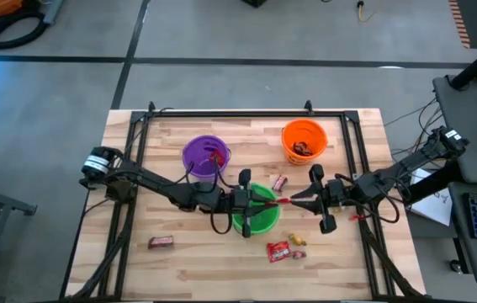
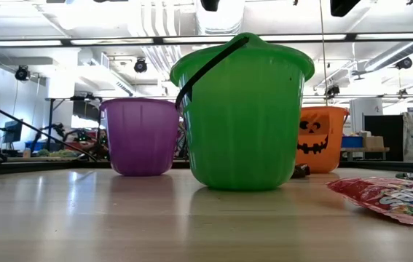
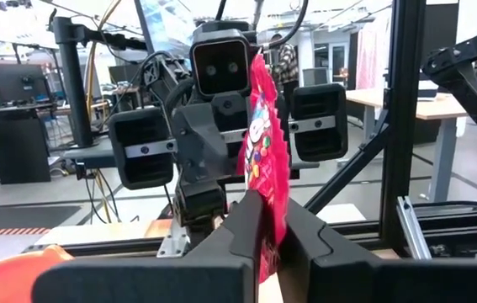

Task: Organize candy in baskets
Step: Put the red candy into the purple bucket

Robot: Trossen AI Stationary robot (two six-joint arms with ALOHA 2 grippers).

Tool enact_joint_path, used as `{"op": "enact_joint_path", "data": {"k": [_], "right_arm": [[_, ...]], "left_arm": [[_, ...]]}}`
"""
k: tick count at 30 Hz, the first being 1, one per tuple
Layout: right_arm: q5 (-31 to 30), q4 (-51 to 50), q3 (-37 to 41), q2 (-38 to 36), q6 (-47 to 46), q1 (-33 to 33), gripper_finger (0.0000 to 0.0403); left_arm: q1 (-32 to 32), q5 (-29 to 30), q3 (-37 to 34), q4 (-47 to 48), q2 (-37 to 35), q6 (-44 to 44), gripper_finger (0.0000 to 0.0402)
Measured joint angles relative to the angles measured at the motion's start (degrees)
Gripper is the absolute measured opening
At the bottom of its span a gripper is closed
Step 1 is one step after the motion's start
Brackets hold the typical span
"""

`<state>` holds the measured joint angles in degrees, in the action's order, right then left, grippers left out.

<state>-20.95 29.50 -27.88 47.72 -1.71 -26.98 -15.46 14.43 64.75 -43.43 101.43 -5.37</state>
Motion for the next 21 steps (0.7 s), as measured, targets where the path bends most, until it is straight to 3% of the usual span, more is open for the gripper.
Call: {"op": "enact_joint_path", "data": {"k": [11, 21], "right_arm": [[-1.8, -0.8, 0.0, -3.5, -1.7, 0.0, 0.0237], [-7.2, -5.3, 0.0, -4.8, -4.3, 0.0, 0.0288]], "left_arm": [[0.0, 1.9, 0.0, 10.5, -5.6, 0.3, 0.0], [0.7, 12.8, 0.0, 41.6, -20.4, 5.0, 0.0]]}}
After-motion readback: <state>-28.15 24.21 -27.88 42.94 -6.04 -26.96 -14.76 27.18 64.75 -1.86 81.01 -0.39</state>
